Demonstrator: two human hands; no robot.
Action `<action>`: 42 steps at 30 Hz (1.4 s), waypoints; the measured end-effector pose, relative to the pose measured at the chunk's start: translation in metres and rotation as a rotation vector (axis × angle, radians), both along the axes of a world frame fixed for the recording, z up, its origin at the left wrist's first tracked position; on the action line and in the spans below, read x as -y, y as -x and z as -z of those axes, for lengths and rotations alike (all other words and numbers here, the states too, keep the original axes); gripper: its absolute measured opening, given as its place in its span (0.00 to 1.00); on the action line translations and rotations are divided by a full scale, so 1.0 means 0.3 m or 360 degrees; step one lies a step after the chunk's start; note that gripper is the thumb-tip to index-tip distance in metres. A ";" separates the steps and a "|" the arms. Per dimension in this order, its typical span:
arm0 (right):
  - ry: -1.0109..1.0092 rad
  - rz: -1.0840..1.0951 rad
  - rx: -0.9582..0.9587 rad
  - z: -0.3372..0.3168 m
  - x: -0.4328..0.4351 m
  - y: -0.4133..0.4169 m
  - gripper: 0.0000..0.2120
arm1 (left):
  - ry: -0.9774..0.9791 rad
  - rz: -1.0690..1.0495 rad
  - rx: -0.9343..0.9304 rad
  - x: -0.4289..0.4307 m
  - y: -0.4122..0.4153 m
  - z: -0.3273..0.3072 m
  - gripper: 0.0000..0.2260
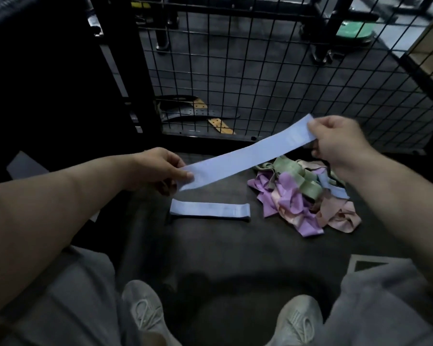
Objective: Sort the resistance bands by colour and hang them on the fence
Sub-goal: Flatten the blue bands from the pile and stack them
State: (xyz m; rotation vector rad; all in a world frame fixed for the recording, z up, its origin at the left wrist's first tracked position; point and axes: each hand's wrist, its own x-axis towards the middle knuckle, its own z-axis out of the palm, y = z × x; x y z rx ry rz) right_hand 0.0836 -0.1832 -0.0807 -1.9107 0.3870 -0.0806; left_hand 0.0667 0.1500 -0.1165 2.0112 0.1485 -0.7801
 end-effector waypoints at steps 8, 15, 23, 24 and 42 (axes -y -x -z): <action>-0.0043 -0.0068 -0.0613 0.439 -0.104 -0.001 0.04 | -0.0059 -0.0753 0.0012 -0.097 -0.081 0.256 0.10; -0.0109 0.0107 -0.0810 0.797 -0.159 -0.028 0.04 | -0.0341 -0.0863 -0.0106 -0.048 -0.153 0.534 0.04; 0.0108 0.0144 -0.0899 0.997 -0.167 -0.083 0.03 | -0.0445 -0.1065 -0.0151 -0.023 -0.174 0.782 0.06; 0.0161 0.0138 -0.0893 1.018 -0.165 -0.082 0.04 | -0.0469 -0.1122 -0.0145 -0.020 -0.176 0.802 0.05; 0.0545 -0.0238 -0.0791 1.131 -0.142 -0.053 0.11 | -0.0820 -0.0792 0.0104 -0.035 -0.171 0.964 0.06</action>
